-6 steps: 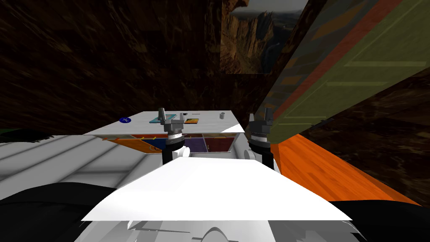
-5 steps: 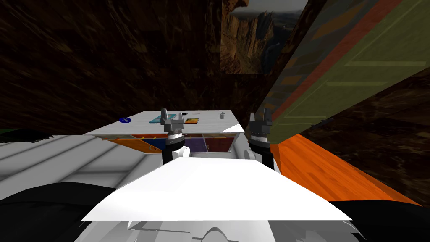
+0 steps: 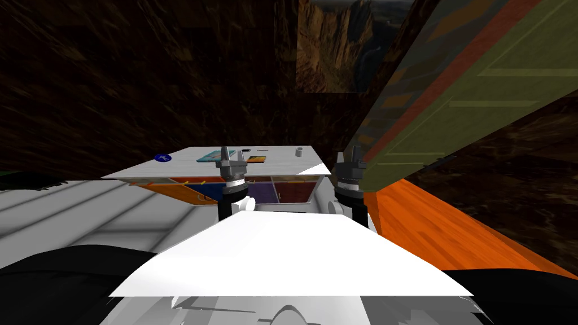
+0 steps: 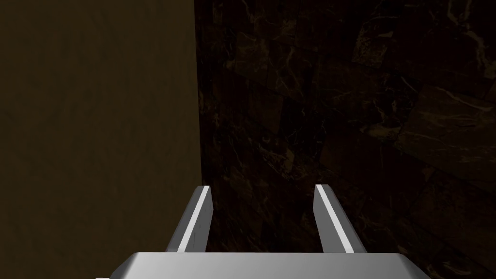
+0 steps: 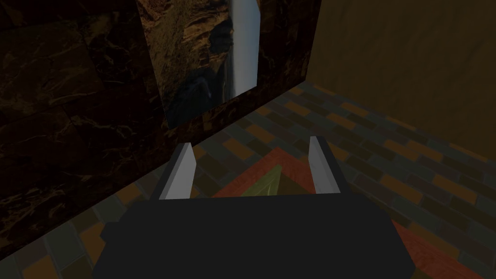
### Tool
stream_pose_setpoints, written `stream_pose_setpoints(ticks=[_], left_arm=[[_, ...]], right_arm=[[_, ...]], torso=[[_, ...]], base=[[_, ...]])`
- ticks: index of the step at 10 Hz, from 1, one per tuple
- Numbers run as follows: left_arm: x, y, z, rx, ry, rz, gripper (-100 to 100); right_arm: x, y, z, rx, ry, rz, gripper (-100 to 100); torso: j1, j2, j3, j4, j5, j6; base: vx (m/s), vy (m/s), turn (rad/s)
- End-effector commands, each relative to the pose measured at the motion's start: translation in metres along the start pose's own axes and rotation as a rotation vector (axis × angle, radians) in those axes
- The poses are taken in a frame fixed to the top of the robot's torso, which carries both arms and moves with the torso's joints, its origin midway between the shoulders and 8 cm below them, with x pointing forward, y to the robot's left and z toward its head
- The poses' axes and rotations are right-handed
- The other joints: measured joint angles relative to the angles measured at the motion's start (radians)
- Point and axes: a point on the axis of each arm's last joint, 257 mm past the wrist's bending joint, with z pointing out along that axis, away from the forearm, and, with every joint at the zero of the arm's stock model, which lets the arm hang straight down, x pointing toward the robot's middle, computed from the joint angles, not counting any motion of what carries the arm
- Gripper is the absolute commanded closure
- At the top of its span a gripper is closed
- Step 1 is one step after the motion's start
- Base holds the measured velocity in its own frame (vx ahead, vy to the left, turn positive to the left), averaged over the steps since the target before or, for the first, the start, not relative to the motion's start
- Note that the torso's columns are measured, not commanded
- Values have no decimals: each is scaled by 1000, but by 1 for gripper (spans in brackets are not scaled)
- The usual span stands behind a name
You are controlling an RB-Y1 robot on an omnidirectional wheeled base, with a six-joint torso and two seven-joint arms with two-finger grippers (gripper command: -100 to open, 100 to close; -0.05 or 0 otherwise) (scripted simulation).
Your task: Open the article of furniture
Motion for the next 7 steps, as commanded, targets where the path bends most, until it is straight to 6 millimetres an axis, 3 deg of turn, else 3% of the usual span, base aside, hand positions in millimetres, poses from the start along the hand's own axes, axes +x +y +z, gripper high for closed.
stream_pose_setpoints(ticks=[1,3,4,7], left_arm=[[0,0,0,0,0,0,0],[0,0,0,0,0,0,0],[5,5,-2,-12,42,15,-100],[10,20,-10,-38,114,44,-100]], right_arm=[[0,0,0,0,0,0,0],[0,0,0,0,0,0,0],[0,0,0,0,0,0,0],[0,0,0,1,0,0,0]], torso=[[0,74,-147,74,0,0],[0,222,-443,221,0,0],[0,295,-590,295,0,0],[-1,341,-683,341,0,0]], base=[[0,0,0],[0,0,0],[7,-12,-1],[6,-34,-1]])
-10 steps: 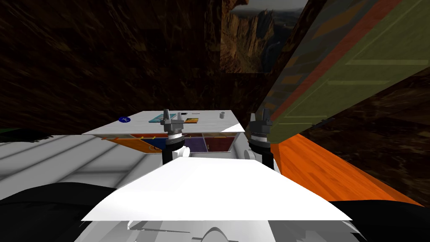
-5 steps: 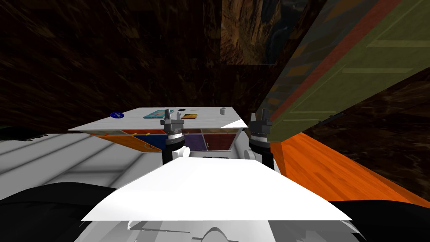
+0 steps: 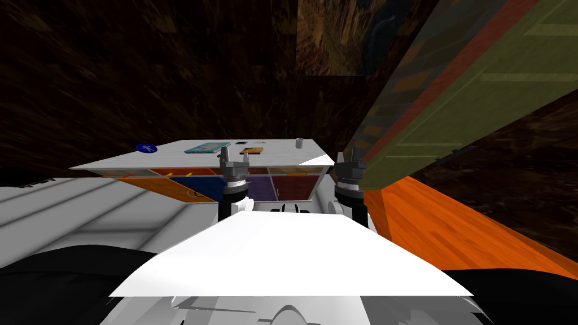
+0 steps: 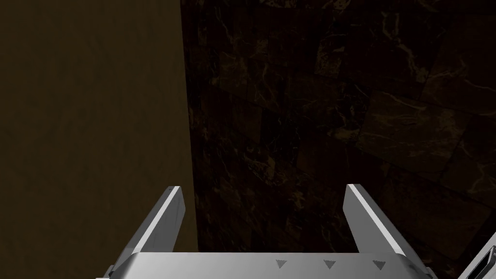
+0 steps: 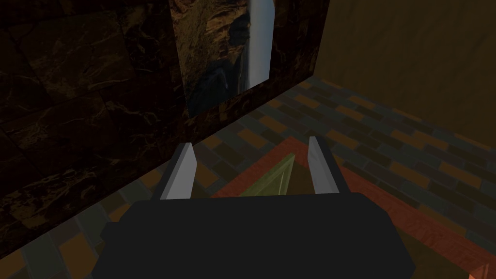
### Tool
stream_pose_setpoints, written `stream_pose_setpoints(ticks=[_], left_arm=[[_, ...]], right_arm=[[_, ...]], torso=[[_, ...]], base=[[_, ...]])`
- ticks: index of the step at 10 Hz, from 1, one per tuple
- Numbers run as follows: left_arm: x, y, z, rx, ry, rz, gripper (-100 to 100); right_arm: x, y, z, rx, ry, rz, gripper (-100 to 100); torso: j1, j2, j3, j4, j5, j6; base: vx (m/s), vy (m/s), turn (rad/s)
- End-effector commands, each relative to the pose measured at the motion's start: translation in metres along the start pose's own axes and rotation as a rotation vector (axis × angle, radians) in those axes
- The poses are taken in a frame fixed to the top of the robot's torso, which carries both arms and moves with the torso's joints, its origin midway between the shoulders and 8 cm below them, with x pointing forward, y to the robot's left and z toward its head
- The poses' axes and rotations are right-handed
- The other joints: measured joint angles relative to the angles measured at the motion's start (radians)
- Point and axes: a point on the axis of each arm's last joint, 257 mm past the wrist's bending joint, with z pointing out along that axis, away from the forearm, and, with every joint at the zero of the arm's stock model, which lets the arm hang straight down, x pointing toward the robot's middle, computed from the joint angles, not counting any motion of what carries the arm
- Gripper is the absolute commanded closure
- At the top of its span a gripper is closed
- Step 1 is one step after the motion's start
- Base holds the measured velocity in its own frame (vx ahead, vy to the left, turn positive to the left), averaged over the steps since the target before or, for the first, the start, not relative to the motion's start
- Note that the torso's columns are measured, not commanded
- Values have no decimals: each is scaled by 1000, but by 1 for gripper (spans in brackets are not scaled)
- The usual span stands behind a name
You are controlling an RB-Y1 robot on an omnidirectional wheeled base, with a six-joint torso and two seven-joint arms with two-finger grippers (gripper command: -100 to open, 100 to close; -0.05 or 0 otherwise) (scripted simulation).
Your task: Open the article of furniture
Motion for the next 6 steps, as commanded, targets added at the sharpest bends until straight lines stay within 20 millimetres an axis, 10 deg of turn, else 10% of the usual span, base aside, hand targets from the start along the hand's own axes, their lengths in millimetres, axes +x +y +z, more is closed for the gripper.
stream_pose_setpoints(ticks=[1,6], left_arm=[[3,16,-9,-22,54,24,-100],[-1,51,-31,-60,101,58,-100]], right_arm=[[0,0,0,0,0,0,0],[0,0,0,0,0,0,0]], torso=[[0,1,-1,1,0,0],[1,1,-1,1,0,0]], base=[[13,-51,0],[25,-66,-2]])
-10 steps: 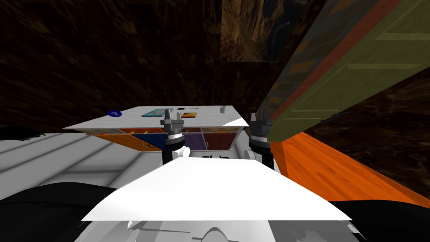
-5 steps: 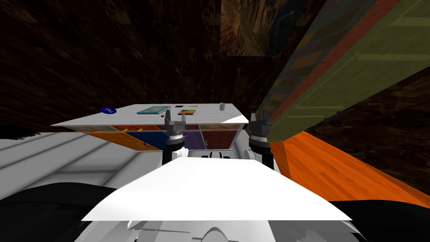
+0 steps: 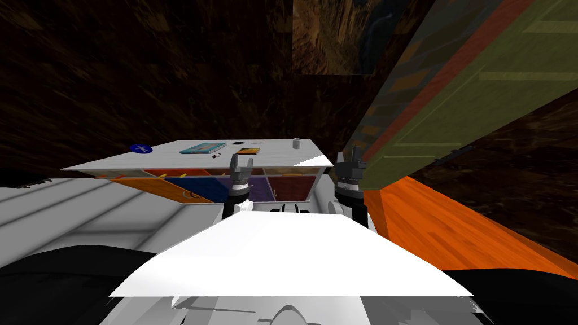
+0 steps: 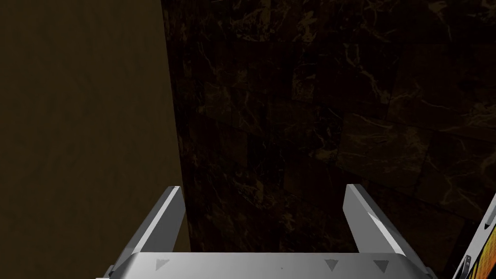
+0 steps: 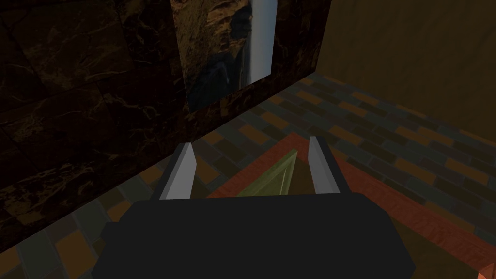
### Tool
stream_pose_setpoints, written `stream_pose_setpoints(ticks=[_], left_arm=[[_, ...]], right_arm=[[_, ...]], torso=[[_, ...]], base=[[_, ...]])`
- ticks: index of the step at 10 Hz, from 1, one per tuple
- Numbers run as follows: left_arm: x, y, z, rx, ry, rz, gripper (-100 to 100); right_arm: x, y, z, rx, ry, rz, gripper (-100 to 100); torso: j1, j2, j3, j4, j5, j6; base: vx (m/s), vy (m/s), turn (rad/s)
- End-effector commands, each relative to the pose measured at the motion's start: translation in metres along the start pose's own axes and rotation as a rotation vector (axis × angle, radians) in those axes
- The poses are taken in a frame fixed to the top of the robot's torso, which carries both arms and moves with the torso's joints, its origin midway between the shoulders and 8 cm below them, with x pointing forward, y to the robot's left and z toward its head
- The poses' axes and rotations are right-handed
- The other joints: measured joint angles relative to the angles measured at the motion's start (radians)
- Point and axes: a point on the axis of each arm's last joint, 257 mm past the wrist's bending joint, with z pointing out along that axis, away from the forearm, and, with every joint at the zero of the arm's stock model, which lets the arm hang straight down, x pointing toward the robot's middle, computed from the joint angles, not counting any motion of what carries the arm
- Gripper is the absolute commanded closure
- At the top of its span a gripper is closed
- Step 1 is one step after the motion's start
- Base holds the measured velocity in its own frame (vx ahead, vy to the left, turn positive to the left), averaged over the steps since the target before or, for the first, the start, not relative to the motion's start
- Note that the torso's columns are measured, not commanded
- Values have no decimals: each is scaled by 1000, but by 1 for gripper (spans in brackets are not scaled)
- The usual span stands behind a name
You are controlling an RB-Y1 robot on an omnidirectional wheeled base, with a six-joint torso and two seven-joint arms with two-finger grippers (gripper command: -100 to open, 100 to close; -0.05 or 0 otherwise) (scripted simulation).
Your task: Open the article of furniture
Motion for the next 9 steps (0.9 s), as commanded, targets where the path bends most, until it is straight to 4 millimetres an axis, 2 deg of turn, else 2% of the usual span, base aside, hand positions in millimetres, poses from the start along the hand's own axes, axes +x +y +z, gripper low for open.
stream_pose_setpoints(ticks=[1,9], left_arm=[[-1,17,-11,-11,17,14,-100],[-9,68,-51,-68,25,39,-100]], right_arm=[[0,0,0,0,0,0,0],[0,0,0,0,0,0,0]], torso=[[0,0,0,0,0,0],[1,1,1,0,0,0]], base=[[28,-78,-3],[17,-67,-1]])
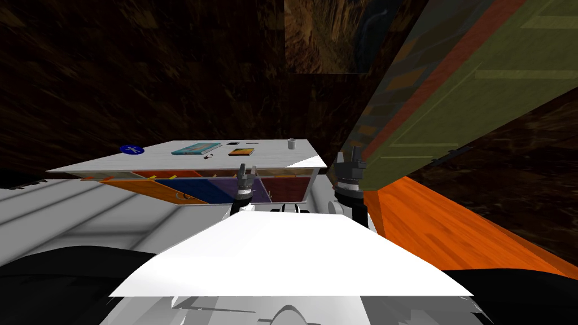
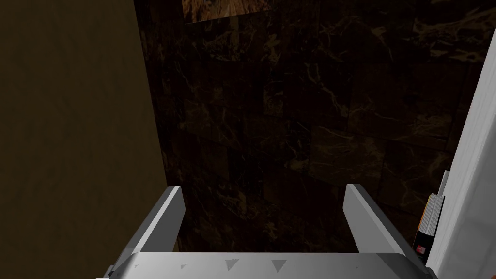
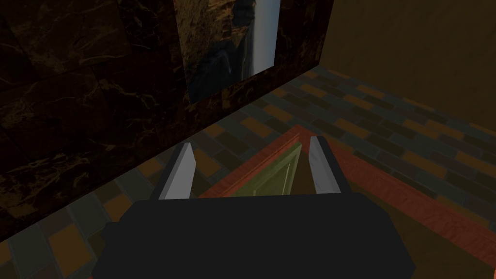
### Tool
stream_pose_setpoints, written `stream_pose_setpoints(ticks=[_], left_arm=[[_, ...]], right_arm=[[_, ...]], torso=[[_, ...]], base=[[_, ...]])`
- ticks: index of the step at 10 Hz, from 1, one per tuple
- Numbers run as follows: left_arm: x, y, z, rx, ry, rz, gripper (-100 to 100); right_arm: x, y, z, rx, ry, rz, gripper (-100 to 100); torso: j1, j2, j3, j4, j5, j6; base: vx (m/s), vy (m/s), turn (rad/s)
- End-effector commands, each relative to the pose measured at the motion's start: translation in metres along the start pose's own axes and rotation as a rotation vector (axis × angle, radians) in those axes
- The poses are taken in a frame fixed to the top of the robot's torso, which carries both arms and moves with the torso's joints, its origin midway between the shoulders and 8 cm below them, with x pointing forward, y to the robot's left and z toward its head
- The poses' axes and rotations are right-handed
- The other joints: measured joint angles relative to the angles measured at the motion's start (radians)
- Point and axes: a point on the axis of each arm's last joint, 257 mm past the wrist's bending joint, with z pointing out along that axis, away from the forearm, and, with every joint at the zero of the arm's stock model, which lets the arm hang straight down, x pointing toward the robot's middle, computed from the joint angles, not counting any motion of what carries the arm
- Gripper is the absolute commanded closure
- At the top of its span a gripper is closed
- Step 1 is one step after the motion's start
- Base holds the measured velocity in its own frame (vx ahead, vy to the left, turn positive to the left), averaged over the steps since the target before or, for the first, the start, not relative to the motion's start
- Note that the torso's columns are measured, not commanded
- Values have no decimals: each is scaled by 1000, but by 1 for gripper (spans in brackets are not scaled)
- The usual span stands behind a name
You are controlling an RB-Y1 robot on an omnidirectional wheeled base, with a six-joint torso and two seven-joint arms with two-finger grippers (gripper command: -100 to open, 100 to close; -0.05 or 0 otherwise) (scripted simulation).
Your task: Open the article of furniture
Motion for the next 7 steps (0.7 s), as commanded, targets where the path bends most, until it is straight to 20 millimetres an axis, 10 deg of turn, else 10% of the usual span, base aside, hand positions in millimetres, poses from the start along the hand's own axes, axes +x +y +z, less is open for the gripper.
stream_pose_setpoints(ticks=[1,7], left_arm=[[-2,17,-13,-15,0,6,-100],[-4,48,-44,-50,-2,14,-100]], right_arm=[[0,0,0,0,0,0,0],[0,0,0,0,0,0,0]], torso=[[1,-1,0,0,0,0],[0,0,0,0,0,0]], base=[[20,-60,-2],[21,-61,-2]])
